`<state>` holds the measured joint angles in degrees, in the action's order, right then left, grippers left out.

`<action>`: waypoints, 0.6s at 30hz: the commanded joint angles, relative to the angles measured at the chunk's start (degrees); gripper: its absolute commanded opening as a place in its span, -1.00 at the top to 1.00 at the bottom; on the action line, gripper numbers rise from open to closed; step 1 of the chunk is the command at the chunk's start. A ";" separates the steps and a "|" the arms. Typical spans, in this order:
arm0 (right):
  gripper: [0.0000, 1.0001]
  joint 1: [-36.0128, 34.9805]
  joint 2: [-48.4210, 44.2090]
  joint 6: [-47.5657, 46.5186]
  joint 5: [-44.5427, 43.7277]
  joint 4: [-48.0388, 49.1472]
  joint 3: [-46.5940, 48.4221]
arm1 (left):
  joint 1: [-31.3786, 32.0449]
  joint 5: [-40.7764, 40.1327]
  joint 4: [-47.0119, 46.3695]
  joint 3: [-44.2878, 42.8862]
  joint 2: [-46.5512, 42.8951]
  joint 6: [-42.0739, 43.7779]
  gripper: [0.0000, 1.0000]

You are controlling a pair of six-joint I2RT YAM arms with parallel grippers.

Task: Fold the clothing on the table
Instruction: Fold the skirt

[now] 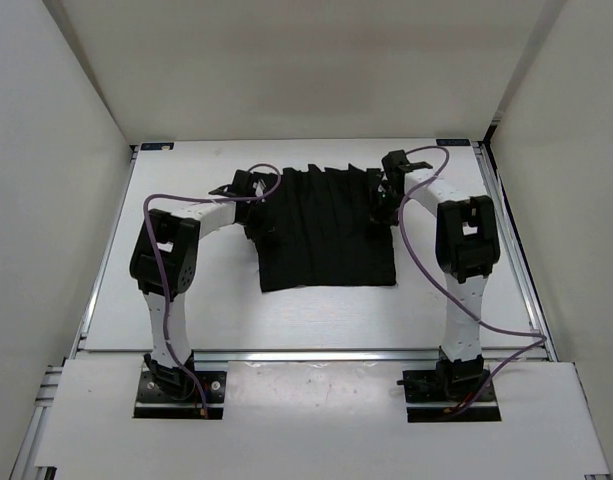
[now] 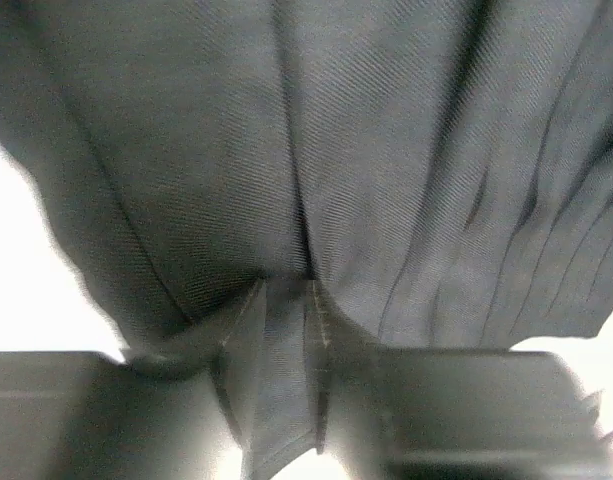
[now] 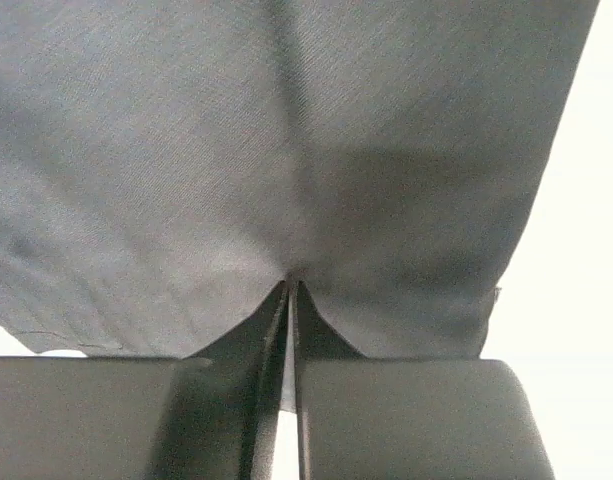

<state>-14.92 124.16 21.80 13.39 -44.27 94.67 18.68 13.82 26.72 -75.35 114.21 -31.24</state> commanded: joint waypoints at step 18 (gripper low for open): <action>-0.40 8.94 -30.72 -6.15 -0.81 5.77 -28.22 | -10.15 10.96 -12.73 35.07 -29.49 1.11 -0.41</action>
<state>-7.16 96.86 17.28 12.36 -38.41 69.19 8.95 21.28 17.06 -45.76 86.21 -28.95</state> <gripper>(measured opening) 0.689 0.698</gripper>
